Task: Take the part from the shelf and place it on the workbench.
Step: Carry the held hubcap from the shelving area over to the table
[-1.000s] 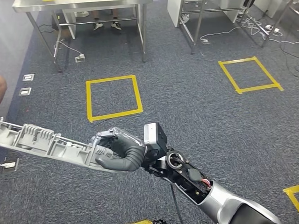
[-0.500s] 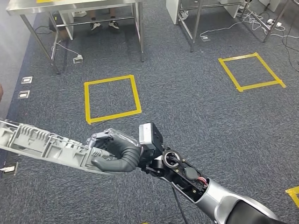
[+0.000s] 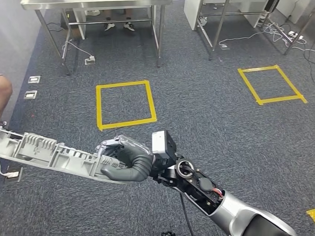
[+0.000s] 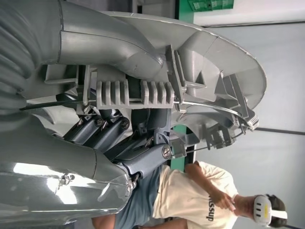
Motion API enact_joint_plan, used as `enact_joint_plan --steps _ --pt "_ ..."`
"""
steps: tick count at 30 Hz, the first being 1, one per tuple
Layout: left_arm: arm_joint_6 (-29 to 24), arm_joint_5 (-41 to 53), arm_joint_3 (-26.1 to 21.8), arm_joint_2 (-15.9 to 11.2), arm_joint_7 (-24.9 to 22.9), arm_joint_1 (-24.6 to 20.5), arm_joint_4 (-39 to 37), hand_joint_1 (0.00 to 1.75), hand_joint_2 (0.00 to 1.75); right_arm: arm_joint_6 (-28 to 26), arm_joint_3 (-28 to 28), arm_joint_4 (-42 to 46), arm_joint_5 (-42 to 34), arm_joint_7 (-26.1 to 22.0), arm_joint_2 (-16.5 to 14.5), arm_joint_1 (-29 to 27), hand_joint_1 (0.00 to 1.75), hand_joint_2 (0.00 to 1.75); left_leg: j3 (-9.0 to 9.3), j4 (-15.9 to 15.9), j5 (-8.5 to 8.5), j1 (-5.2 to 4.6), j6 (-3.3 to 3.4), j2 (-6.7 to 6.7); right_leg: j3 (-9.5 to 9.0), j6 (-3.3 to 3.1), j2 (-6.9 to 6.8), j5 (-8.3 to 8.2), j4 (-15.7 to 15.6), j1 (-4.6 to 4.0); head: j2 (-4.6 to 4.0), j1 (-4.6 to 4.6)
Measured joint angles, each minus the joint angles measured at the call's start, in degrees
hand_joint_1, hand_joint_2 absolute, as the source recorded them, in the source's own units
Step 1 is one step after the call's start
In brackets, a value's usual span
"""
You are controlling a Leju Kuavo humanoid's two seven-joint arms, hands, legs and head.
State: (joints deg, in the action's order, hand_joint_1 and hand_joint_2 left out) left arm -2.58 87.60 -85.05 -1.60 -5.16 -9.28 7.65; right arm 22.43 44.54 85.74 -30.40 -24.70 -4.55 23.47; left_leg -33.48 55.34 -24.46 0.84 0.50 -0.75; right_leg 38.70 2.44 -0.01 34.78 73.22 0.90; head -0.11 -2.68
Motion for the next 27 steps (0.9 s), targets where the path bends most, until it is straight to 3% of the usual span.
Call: enact_joint_plan --steps 1,4,6,7,9,11,13,15,16,17,19,20,24,26,27 --pt "0.00 0.00 0.00 0.00 0.03 0.00 0.00 0.00 1.75 0.03 0.00 -0.01 0.10 -0.01 0.00 -0.04 1.75 1.75 0.37 0.00 -0.21 -0.32 0.16 -0.13 0.07 -0.53 0.02 -1.55 -0.91 -0.29 0.00 -0.18" --pt "0.07 0.00 -0.01 0.19 0.06 -0.01 -0.03 0.00 1.75 0.07 -0.01 0.00 0.32 -0.05 0.00 -0.02 1.75 1.75 1.66 -0.12 -0.96 -1.12 0.36 -0.54 -4.11 -3.31 0.25 -8.65 -12.20 -1.62 0.00 -0.43" --pt "0.15 0.00 -0.03 0.41 0.11 -0.02 -0.06 0.00 1.75 0.13 -0.01 0.01 0.32 -0.09 0.00 0.09 1.75 1.75 1.89 -0.26 -1.20 -1.16 0.18 -0.63 -5.92 -4.52 0.33 -10.07 -16.72 -2.32 0.00 -0.18" --pt "0.17 0.00 -0.05 0.43 0.13 -0.05 -0.06 0.00 1.75 0.16 -0.01 0.01 0.32 -0.10 0.00 0.12 1.75 1.75 1.92 -0.38 -1.20 -1.17 -0.02 -0.65 -6.18 -4.62 0.28 -9.93 -17.20 -2.41 0.00 -0.08" --pt "0.18 0.00 -0.07 0.21 0.17 -0.07 -0.04 0.00 1.75 0.19 0.00 0.02 0.35 -0.08 -0.01 0.17 1.75 1.75 2.24 -0.59 -1.37 -1.25 -0.51 -0.56 -7.00 -4.43 0.18 -10.15 -18.55 -2.06 0.00 -0.30" --pt "0.19 0.00 -0.08 0.05 0.21 -0.09 -0.03 0.00 1.75 0.19 0.01 0.02 0.38 -0.05 -0.02 0.32 1.75 1.75 1.04 2.36 -3.09 -1.25 -1.22 -0.31 -8.15 -4.26 -0.04 -10.52 -19.99 -1.42 0.00 0.15" --pt "0.21 0.00 -0.10 0.01 0.22 -0.07 -0.04 0.00 1.75 0.21 0.05 -0.01 0.39 -0.08 -0.02 0.50 1.75 1.75 -3.01 9.76 -6.20 -0.67 -2.11 -0.07 -8.59 -4.25 -0.20 -10.49 -20.40 -1.24 0.00 0.89" --pt "0.22 0.00 -0.12 -0.07 0.22 -0.03 -0.04 0.00 1.75 0.22 0.09 -0.07 0.39 -0.10 -0.02 0.52 1.75 1.75 -6.58 15.16 -7.24 -0.08 -2.94 0.11 -8.69 -4.05 -0.25 -10.17 -20.27 -1.09 0.00 1.25" --pt "0.22 0.00 -0.13 -0.12 0.22 0.00 -0.04 0.00 1.75 0.20 0.10 -0.11 0.39 -0.08 -0.02 0.51 1.75 1.75 -6.82 14.66 -6.09 0.20 -3.29 0.22 -8.78 -3.85 -0.24 -9.92 -20.10 -0.94 0.00 1.36" --pt "0.22 0.00 -0.13 -0.19 0.22 0.02 -0.04 0.00 1.75 0.17 0.10 -0.13 0.39 -0.06 -0.02 0.51 1.75 1.75 -5.87 11.90 -4.01 0.50 -3.63 0.37 -8.89 -3.56 -0.21 -9.58 -19.82 -0.75 0.00 1.48" --pt "0.22 0.00 -0.13 -0.31 0.22 0.03 -0.04 0.00 1.75 0.15 0.09 -0.15 0.39 -0.03 -0.02 0.51 1.75 1.75 -2.66 4.36 0.27 1.04 -4.18 0.72 -9.06 -2.97 -0.16 -8.83 -19.10 -0.45 0.00 1.71" --pt "0.22 0.00 -0.13 -0.33 0.22 0.02 -0.04 0.00 1.75 0.16 0.09 -0.15 0.39 -0.04 -0.02 0.51 1.75 1.75 -1.58 1.99 1.44 1.20 -4.34 0.86 -9.08 -2.78 -0.15 -8.58 -18.83 -0.38 0.00 1.77" --pt "0.25 0.00 -0.15 -0.28 0.22 0.01 -0.05 0.00 1.75 0.19 0.09 -0.15 0.39 -0.06 -0.02 0.51 1.75 1.75 -0.91 0.62 1.36 1.18 -4.38 0.98 -8.95 -2.47 -0.13 -8.28 -18.52 -0.47 0.00 1.93" --pt "0.28 0.00 -0.19 -0.29 0.23 -0.03 -0.05 0.00 1.75 0.21 0.09 -0.13 0.39 -0.08 -0.02 0.51 1.75 1.75 -0.58 0.22 0.63 0.91 -2.97 0.67 -8.83 -1.72 -0.06 -7.51 -17.88 -0.56 0.00 1.77" --pt "0.28 0.01 -0.20 -0.31 0.23 -0.04 -0.05 0.00 1.75 0.21 0.09 -0.13 0.39 -0.08 -0.02 0.52 1.75 1.75 -0.37 0.19 0.41 0.80 -1.99 0.49 -7.93 -1.25 -0.02 -6.10 -15.62 -0.52 0.00 1.40"
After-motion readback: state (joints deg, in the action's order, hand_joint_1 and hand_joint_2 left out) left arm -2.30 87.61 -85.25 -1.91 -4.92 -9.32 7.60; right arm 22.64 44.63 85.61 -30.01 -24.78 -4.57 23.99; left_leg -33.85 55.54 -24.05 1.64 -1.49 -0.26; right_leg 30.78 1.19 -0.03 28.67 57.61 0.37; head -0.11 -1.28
